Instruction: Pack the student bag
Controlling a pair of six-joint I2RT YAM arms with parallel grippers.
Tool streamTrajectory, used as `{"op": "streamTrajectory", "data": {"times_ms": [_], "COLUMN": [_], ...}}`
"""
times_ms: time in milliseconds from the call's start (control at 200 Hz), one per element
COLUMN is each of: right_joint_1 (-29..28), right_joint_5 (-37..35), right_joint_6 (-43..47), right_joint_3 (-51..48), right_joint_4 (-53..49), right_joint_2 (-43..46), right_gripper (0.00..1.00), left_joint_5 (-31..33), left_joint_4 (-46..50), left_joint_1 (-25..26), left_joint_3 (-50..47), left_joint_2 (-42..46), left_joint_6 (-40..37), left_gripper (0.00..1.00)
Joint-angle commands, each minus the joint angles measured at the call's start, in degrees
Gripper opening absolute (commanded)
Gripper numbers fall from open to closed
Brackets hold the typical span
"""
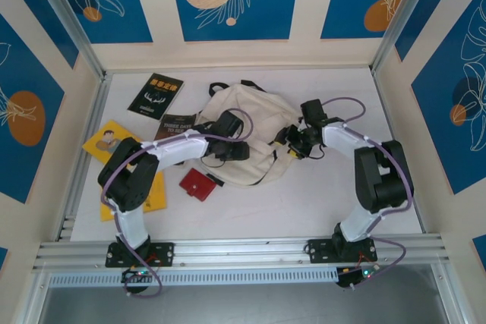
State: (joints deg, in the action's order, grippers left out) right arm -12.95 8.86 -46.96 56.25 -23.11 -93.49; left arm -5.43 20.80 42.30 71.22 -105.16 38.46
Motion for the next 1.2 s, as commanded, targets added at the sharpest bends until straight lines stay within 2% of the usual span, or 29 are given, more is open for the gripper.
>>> {"op": "streamTrajectory", "data": {"times_ms": [0,45,215,365,555,785,935,1195], "right_joint_1": [2.8,4.1,9.1,12.1,13.7,14.8,14.8,14.7], "right_joint_5": [0.2,0.4,2.1,4.2,4.6,5.3,8.7,14.5], "right_joint_6": [-1.7,-2.0,-2.2,-2.3,-1.2,0.4,1.6,1.3], "right_joint_3": [-2.9,-3.8,-6.9,-8.9,-10.1,-10.2,-9.9,-9.2], "right_joint_4": [0.7,0.7,1.8,3.0,3.3,3.2,4.0,6.4], "right_joint_2": [5.2,6.1,7.8,8.0,8.4,8.2,6.5,1.6], "right_gripper": [0.61,0.61,0.61,0.6,0.58,0.57,0.56,0.42], "left_joint_5": [-0.1,1.2,4.6,5.6,8.4,8.3,7.1,6.7], "left_joint_4": [2.6,3.1,6.7,7.0,9.1,10.2,10.7,8.1], "left_joint_1": [4.3,5.7,9.4,10.4,10.7,10.7,10.7,10.7], "left_joint_3": [6.1,8.1,17.0,21.8,26.8,30.0,31.8,30.1], "left_joint_2": [-0.4,-1.9,-9.8,-14.9,-19.3,-22.4,-24.0,-22.7], "left_joint_6": [-1.1,-0.7,0.9,3.8,5.7,5.8,5.4,5.7], "left_gripper": [0.48,0.51,0.51,0.46,0.34,0.33,0.31,0.23]}}
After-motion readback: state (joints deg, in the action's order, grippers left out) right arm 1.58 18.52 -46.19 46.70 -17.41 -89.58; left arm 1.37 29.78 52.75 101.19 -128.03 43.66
